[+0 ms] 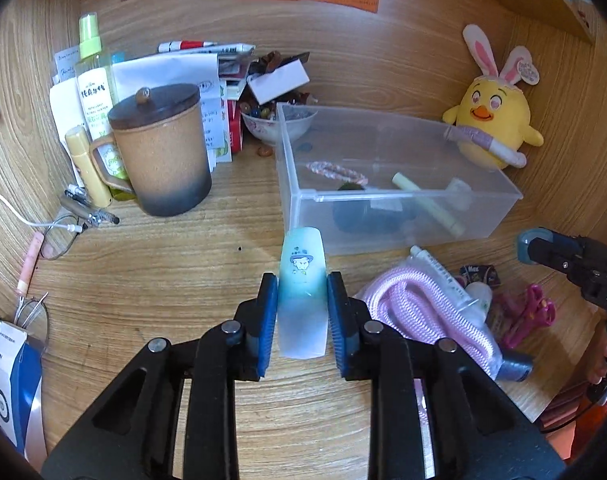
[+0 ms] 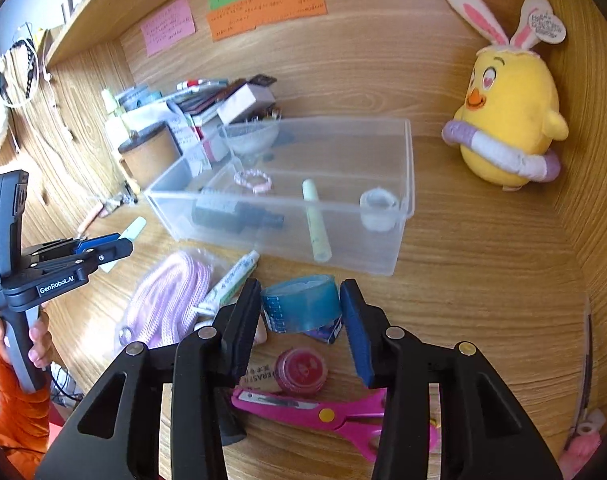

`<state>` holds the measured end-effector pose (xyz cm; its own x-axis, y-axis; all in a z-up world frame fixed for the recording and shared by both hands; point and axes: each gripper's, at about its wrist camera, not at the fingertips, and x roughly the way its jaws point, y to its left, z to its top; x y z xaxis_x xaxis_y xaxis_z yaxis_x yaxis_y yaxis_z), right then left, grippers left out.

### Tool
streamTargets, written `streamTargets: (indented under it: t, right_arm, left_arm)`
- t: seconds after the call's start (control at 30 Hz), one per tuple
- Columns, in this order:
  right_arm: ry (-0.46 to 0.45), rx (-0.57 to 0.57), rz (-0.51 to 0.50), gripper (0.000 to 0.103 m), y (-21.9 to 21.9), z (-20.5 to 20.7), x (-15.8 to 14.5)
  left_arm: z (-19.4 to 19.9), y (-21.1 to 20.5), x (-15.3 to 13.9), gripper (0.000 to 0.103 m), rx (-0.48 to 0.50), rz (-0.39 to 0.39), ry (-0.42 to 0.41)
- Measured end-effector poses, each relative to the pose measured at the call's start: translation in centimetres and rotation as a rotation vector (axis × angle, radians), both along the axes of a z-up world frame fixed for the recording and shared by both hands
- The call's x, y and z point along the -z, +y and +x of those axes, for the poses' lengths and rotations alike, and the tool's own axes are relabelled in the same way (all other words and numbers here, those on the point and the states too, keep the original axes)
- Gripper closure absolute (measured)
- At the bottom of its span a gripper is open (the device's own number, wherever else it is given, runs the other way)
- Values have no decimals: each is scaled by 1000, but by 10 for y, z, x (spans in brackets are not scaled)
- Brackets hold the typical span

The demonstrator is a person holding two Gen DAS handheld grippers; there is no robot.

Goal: Organize objects
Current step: 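Place the bottle in the box with left tool while right tool drops blue tape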

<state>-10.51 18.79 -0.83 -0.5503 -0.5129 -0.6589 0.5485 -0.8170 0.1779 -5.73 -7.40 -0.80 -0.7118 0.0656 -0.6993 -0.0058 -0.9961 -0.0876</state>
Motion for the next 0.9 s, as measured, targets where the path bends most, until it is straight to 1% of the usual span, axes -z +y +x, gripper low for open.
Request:
streamTargets:
  t: [0.17, 0.4, 0.57, 0.9]
  right_arm:
    - [55, 12, -28, 65, -3, -5, -20]
    - [111, 11, -62, 65, -15, -16, -45]
    - [116, 4, -64, 65, -25, -29, -48]
    - [44, 5, -62, 65, -38, -83, -43]
  left_arm:
    - [-3, 5, -24, 79, 17, 21, 70]
    - [-19, 17, -45, 79, 55, 18, 117]
    - [-38, 21, -50, 79, 71, 20, 112]
    - [-74, 20, -43, 79, 93, 37, 40]
